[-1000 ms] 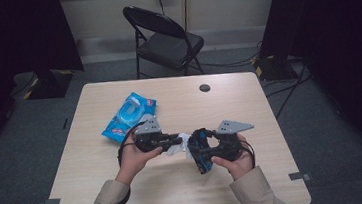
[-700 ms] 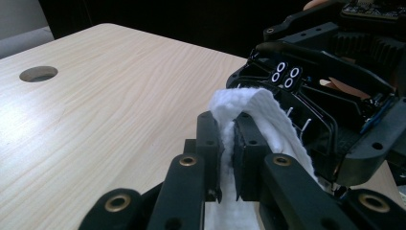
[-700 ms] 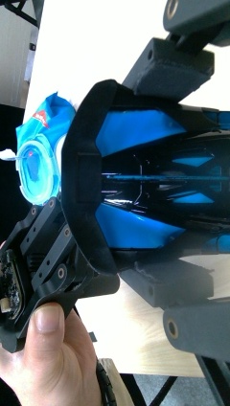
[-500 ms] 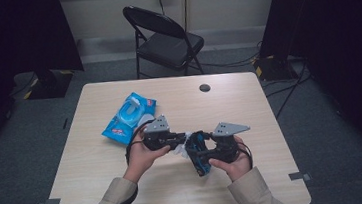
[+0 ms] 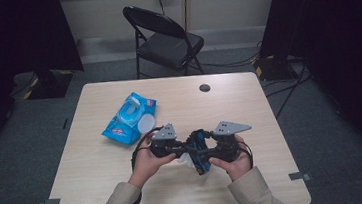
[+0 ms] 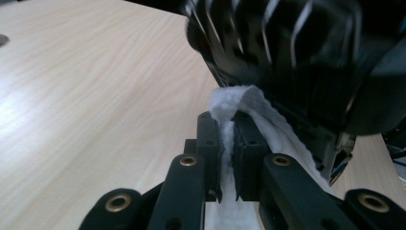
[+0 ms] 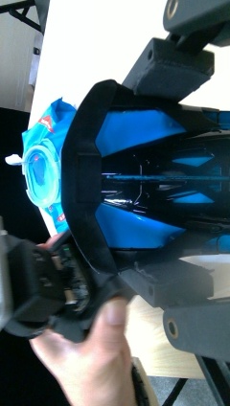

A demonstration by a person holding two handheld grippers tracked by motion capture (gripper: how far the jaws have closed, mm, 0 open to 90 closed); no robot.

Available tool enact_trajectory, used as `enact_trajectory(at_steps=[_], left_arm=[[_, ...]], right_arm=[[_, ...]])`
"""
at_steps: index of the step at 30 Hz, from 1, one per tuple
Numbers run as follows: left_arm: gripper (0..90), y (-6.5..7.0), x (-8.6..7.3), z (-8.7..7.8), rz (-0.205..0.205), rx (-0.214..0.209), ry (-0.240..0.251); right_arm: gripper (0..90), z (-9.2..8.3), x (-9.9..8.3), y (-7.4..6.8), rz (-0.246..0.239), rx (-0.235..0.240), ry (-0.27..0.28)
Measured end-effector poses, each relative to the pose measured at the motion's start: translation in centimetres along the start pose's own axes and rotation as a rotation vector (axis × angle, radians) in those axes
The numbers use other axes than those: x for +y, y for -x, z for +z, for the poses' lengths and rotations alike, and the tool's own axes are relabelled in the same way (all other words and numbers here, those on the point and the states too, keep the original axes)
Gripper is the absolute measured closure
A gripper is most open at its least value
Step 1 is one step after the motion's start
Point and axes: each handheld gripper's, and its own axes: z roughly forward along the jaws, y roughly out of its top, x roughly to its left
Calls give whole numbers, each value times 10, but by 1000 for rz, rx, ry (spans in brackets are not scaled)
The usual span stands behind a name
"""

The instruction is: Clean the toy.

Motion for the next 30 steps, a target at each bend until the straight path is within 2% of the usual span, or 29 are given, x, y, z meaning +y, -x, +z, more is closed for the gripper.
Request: enact_trajectory(at_steps=[3,5,9,13,16,23,30], left_arm=[[833,3,-6,5,-5,-19,-12],[833,7,-11,9,8,-29,-32],[832,9,-20,14,0,-41,-61],[831,4,-25,8,-21,-22,-62],[831,-3,-24,-5,-36,2,-35],[831,-14,-5,-37,-20,61,39],[831,-18,12,-49,-11,95,86]], right_arm=[[256,-1,1,0,3,0,5],[257,-1,1,1,2,-1,9],[256,-3,1,2,9,-4,17],[257,-6,1,5,12,-8,22],[257,-8,1,8,19,-14,27],[257,-8,-1,12,26,-15,20],[256,-5,-1,6,14,-4,7]])
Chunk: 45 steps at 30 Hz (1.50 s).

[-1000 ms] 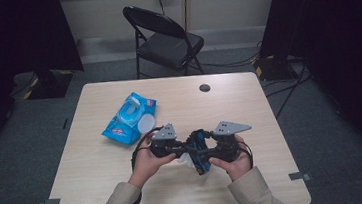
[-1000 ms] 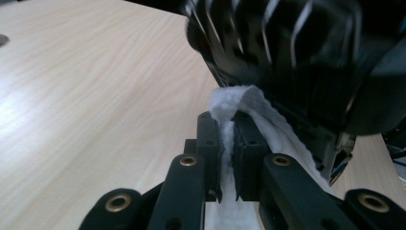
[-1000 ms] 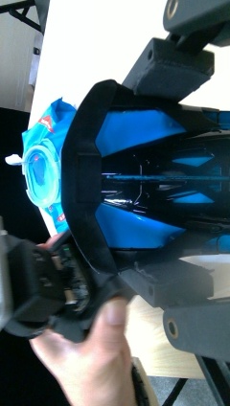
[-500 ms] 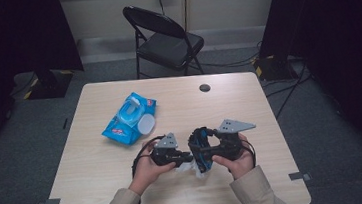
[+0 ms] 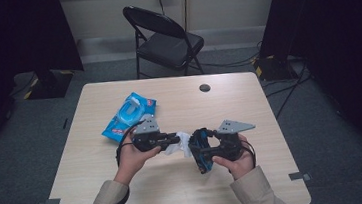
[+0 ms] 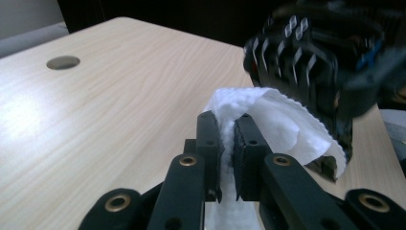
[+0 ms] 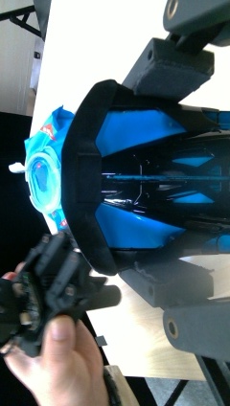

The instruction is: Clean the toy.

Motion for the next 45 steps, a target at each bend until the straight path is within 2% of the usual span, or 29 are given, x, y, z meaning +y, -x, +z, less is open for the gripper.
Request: enact_trajectory(at_steps=[3,6,10,12,19,31,41,45], left_arm=[[831,1,7,2,1,0,16],[831,6,11,10,14,-17,11],[833,10,12,20,18,-17,0],[834,9,11,22,8,-18,2],[835,9,11,23,13,-16,-18],[835,16,1,39,11,-33,-59],[835,24,-12,57,4,-76,-82],[834,28,-17,63,16,-84,-105]], right_arm=[[256,2,0,-2,-5,7,-1],[257,4,-1,-4,-8,14,-7],[257,6,-3,-6,-9,14,-14],[257,6,-3,-4,-9,9,-16],[257,7,-4,-3,-4,5,-12],[257,5,-2,-3,-1,-3,6],[256,-1,1,1,13,-6,34],[257,-2,2,2,21,-10,40]])
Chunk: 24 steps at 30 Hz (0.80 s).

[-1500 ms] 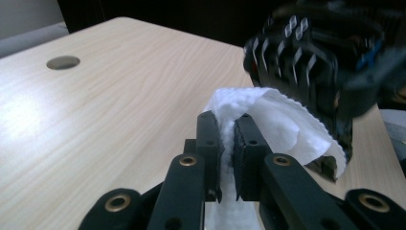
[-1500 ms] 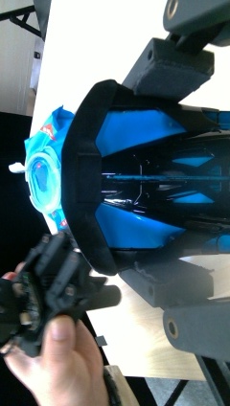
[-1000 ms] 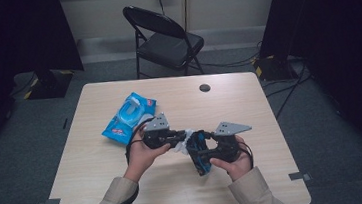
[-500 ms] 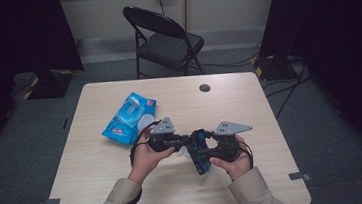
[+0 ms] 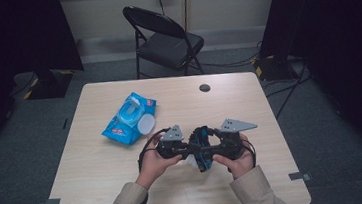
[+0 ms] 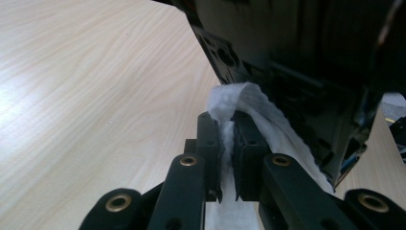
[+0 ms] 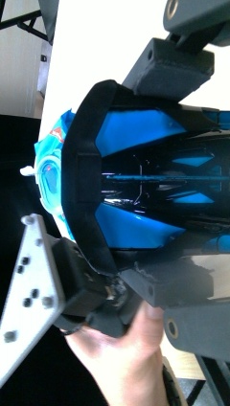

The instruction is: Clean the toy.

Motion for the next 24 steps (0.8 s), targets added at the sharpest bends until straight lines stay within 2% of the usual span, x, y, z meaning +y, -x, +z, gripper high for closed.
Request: enact_trajectory(at_steps=[13,19,24], left_arm=[[833,7,-15,8,-9,-30,-37],[832,2,-19,-5,-15,-3,-48],[832,-3,-22,-20,-17,20,-53]], right_arm=[[257,-4,2,5,19,-21,22],[257,-14,2,14,36,-48,31],[256,-21,-3,25,57,-93,13]])
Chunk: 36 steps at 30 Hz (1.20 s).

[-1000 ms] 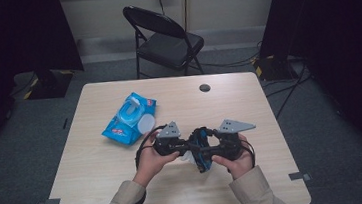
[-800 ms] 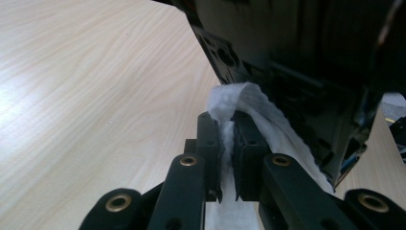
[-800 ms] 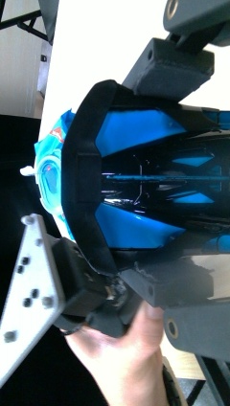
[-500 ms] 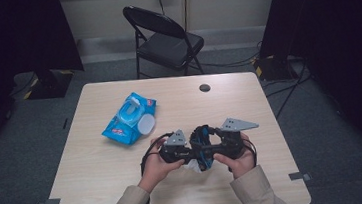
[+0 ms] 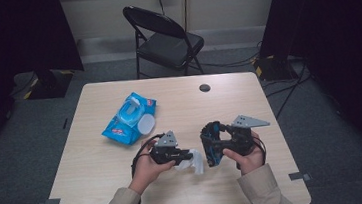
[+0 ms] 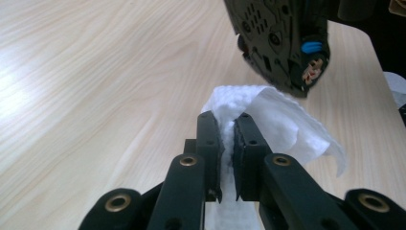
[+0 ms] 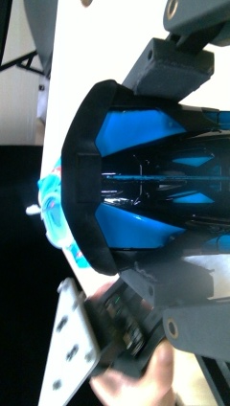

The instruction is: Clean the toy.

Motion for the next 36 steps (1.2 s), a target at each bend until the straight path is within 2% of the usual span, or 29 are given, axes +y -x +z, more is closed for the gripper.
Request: enact_trajectory(at_steps=[5,7,13,16,25,32,36], left_arm=[[832,-8,-11,-15,-11,31,-19],[831,-10,-15,-21,-12,44,-18],[831,-17,-25,-37,-18,79,-28],[829,-20,-28,-41,-19,92,-31],[822,-28,-39,-48,-48,109,-29],[812,-30,-40,-49,-49,116,-48],[808,-32,-43,-49,-59,118,-47]], right_arm=[[256,0,-8,11,10,-41,-34],[256,1,-11,13,-9,-69,-55],[257,3,-18,22,22,-88,-80],[256,4,-17,24,16,-101,-87],[255,22,-20,30,39,-127,-104],[254,43,-23,31,17,-155,-175],[254,51,-24,34,38,-167,-195]])
